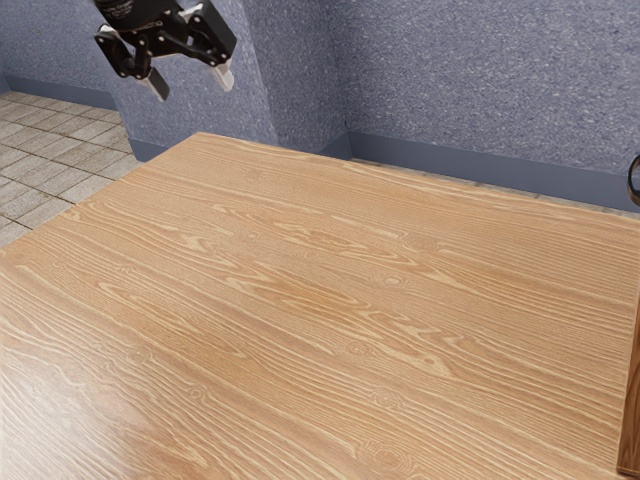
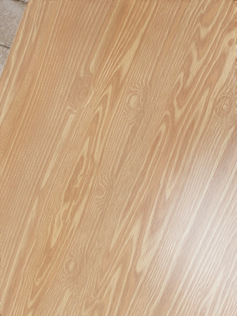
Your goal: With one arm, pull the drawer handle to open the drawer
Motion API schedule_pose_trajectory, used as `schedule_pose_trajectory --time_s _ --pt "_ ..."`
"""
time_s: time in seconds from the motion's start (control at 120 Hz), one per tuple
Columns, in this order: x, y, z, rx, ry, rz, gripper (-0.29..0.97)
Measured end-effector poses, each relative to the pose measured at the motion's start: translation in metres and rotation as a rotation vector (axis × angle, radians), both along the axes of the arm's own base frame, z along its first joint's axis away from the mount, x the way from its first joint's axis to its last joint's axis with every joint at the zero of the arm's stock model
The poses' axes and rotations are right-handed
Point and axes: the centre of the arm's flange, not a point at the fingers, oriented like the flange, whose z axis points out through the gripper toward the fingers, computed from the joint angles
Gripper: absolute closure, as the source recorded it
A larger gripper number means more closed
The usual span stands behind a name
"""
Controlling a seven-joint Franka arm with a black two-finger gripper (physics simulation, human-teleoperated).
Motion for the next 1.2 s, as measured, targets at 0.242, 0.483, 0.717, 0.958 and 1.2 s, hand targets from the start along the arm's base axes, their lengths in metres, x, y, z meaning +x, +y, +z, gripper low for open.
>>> schedule_pose_trajectory --time_s 0.242,0.483,0.717,0.958,1.2 --pt "0.009 -0.018 -0.006 0.014 0.0 -0.051 0.0" --pt "0.026 -0.012 -0.043 0.04 0.068 -0.048 0.0" --pt "-0.005 -0.055 -0.05 0.134 0.069 -0.083 0.0" --pt "-0.037 -0.087 -0.062 0.058 0.152 -0.125 0.0" --pt "-0.022 -0.103 -0.088 0.033 0.105 -0.241 0.0"
